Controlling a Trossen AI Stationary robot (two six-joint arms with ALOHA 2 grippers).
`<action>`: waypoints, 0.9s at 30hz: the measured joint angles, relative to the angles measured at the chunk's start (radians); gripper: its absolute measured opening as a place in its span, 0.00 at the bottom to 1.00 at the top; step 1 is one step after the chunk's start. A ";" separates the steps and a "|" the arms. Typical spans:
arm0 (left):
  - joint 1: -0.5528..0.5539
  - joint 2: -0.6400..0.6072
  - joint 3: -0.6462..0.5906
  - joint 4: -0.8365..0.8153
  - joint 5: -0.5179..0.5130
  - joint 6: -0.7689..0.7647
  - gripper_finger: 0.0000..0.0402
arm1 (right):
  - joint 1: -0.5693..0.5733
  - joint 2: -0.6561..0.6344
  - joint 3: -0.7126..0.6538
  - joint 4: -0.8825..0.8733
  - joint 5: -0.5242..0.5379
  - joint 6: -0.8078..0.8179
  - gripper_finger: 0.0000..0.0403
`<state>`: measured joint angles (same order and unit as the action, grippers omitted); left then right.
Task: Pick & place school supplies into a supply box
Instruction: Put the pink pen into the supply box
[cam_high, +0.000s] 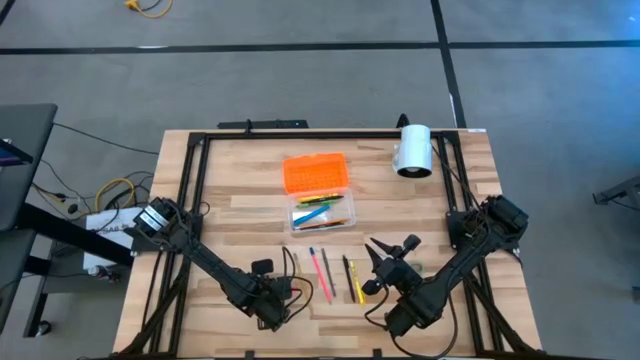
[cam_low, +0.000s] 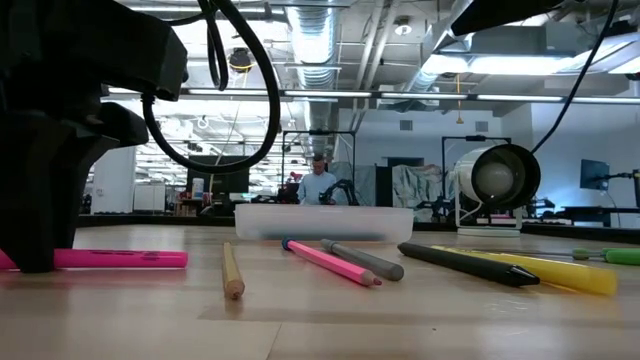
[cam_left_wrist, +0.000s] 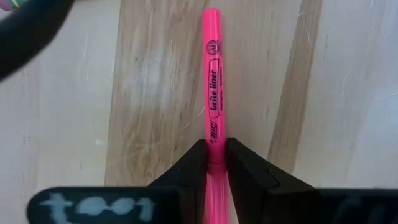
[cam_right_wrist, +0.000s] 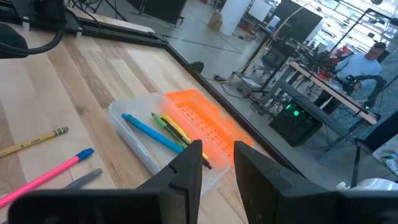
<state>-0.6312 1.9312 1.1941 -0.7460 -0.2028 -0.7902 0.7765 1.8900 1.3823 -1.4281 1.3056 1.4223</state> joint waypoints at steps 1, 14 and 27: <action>0.000 0.000 0.002 -0.003 0.000 0.000 0.11 | 0.000 0.000 0.000 0.000 0.000 0.000 0.21; -0.001 0.007 0.101 -0.127 -0.116 0.051 0.11 | 0.000 0.000 0.000 0.000 -0.002 0.000 0.21; 0.024 0.004 0.177 -0.251 -0.305 0.075 0.11 | 0.000 0.000 0.000 0.003 -0.006 -0.008 0.21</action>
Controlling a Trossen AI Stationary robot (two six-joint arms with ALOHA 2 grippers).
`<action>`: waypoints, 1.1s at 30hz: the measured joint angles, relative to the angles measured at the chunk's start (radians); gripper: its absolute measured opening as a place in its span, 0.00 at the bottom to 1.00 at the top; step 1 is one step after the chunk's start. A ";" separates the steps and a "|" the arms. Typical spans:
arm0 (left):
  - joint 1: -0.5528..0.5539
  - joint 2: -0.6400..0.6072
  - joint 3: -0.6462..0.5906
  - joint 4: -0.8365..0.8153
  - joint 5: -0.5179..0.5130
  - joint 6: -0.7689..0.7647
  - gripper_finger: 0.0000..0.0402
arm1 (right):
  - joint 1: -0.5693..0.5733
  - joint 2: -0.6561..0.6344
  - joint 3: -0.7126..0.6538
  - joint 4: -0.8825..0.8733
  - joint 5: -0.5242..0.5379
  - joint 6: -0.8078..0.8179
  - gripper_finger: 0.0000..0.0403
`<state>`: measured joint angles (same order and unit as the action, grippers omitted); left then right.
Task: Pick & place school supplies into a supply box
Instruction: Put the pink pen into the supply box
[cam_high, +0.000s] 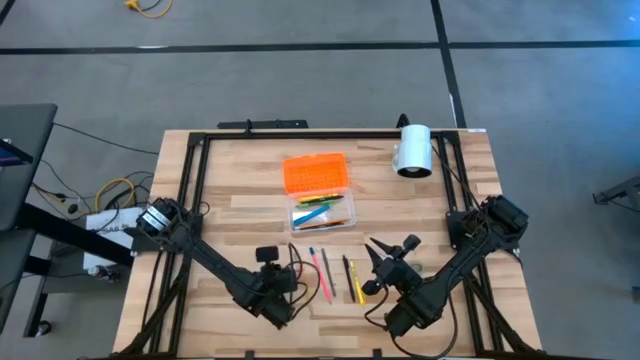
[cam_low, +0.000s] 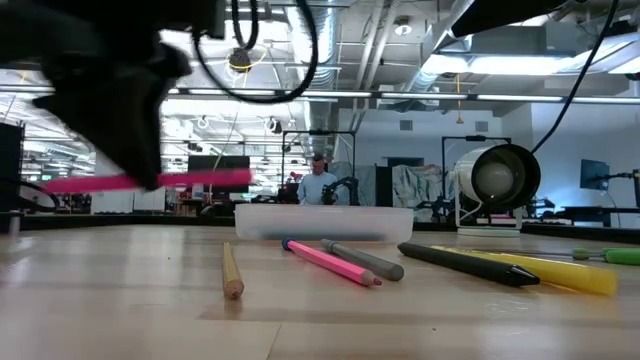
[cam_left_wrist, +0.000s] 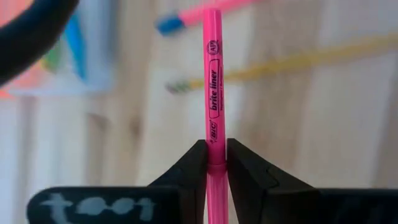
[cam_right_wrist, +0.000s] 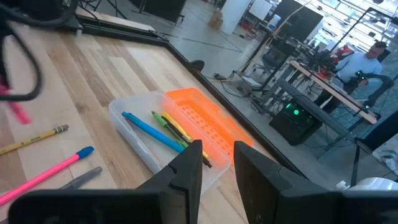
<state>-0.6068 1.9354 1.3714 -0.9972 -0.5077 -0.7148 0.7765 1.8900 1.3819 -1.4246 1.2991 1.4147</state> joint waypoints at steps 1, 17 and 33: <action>0.009 0.000 0.013 -0.008 -0.027 0.012 0.11 | 0.000 0.000 0.000 0.000 0.000 0.000 0.21; 0.336 -0.002 0.086 0.139 -0.175 0.417 0.11 | 0.000 0.000 0.000 0.000 -0.003 -0.007 0.21; 0.602 -0.003 0.086 0.316 0.086 0.599 0.11 | 0.000 0.000 0.000 0.000 -0.015 -0.010 0.21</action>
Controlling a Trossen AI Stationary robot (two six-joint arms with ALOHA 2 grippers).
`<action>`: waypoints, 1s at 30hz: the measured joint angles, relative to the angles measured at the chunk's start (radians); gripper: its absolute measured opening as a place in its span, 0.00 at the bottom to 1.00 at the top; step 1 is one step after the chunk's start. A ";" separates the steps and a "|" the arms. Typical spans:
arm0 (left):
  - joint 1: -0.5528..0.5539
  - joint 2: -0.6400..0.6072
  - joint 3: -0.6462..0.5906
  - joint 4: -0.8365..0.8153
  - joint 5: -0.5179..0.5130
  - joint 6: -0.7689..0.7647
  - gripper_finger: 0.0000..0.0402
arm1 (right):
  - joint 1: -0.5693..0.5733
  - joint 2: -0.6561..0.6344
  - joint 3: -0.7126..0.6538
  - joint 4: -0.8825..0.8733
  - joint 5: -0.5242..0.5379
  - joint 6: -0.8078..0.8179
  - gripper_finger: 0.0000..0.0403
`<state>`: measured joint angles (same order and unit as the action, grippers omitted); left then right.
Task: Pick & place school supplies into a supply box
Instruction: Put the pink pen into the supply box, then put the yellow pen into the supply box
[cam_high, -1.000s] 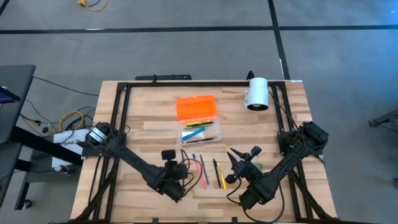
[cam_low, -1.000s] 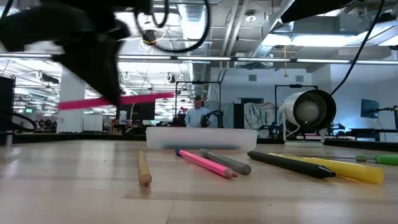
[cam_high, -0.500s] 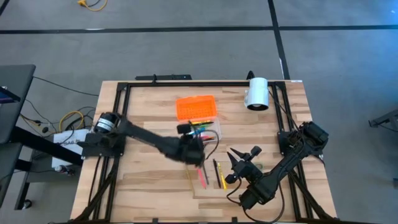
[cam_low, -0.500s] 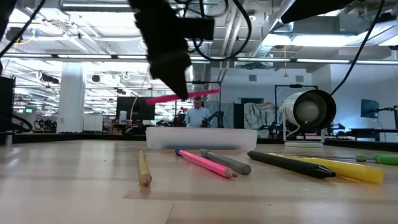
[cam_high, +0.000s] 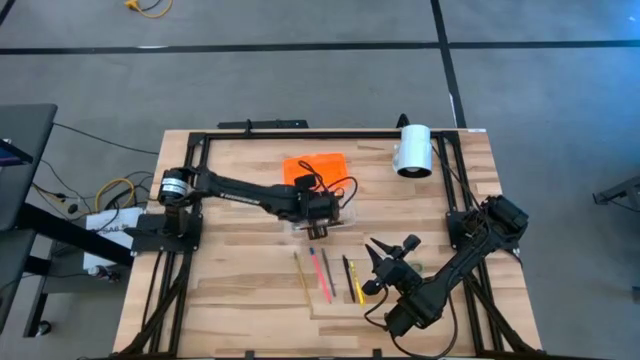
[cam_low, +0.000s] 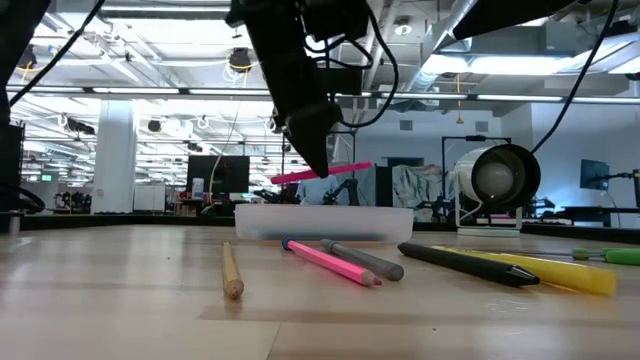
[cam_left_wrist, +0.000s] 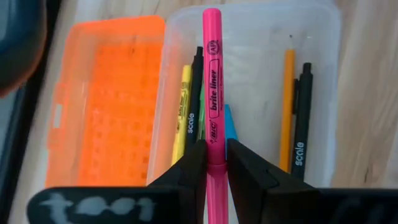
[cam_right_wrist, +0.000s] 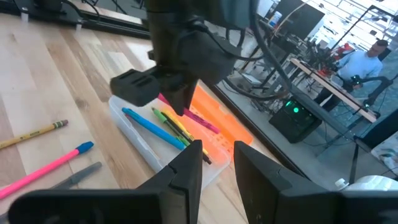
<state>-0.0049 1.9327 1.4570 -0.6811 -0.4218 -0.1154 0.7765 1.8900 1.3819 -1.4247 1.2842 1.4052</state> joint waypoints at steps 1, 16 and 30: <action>0.010 0.000 0.000 0.000 0.016 0.000 0.11 | 0.000 0.000 0.000 0.000 0.000 0.000 0.21; 0.018 0.000 0.000 -0.009 0.024 0.042 0.34 | 0.000 0.000 0.000 -0.003 -0.001 -0.002 0.21; -0.276 -0.040 -0.007 -0.170 0.013 -0.058 0.37 | -0.022 0.000 -0.030 0.045 -0.091 0.001 0.21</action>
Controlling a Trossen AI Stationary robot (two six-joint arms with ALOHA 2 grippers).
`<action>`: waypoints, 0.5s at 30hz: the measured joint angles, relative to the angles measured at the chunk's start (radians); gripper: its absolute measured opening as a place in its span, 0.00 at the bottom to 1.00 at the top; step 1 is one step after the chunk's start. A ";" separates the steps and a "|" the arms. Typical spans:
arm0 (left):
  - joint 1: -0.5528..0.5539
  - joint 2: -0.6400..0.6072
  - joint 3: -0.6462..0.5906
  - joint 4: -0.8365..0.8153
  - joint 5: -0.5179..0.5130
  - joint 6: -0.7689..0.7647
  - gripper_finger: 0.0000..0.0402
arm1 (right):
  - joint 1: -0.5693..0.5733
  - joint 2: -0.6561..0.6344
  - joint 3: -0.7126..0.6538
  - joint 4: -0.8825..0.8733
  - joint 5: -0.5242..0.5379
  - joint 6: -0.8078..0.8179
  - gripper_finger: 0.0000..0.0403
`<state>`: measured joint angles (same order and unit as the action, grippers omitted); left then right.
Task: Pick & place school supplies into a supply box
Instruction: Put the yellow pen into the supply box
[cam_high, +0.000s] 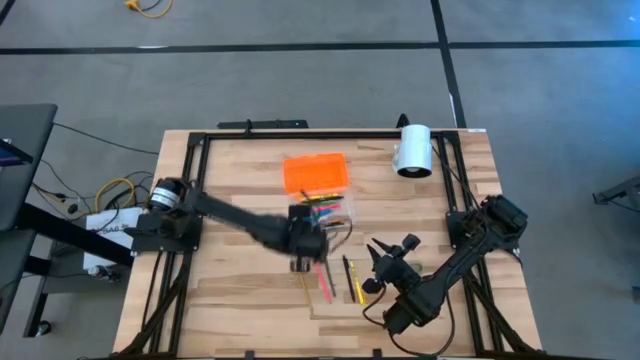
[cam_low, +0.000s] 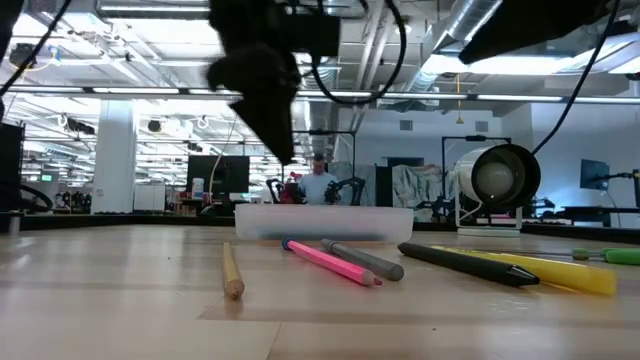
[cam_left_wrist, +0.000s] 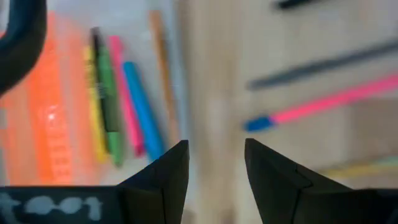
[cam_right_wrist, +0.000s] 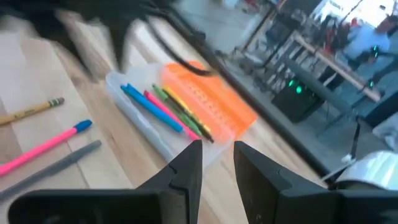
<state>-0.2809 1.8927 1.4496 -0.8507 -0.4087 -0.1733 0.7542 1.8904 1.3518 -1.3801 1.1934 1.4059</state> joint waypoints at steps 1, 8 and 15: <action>-0.033 0.000 -0.011 0.007 -0.006 -0.014 0.37 | -0.006 0.000 0.000 0.006 -0.017 0.000 0.21; -0.281 0.001 -0.137 0.021 -0.141 -0.177 0.37 | -0.056 0.000 0.000 0.097 -0.129 -0.032 0.21; -0.509 0.001 -0.244 0.030 -0.411 -0.412 0.36 | -0.098 0.000 0.000 0.343 -0.212 -0.241 0.21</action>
<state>-0.7894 1.8938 1.2060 -0.8204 -0.8197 -0.5857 0.6563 1.8904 1.3518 -1.0375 0.9814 1.1649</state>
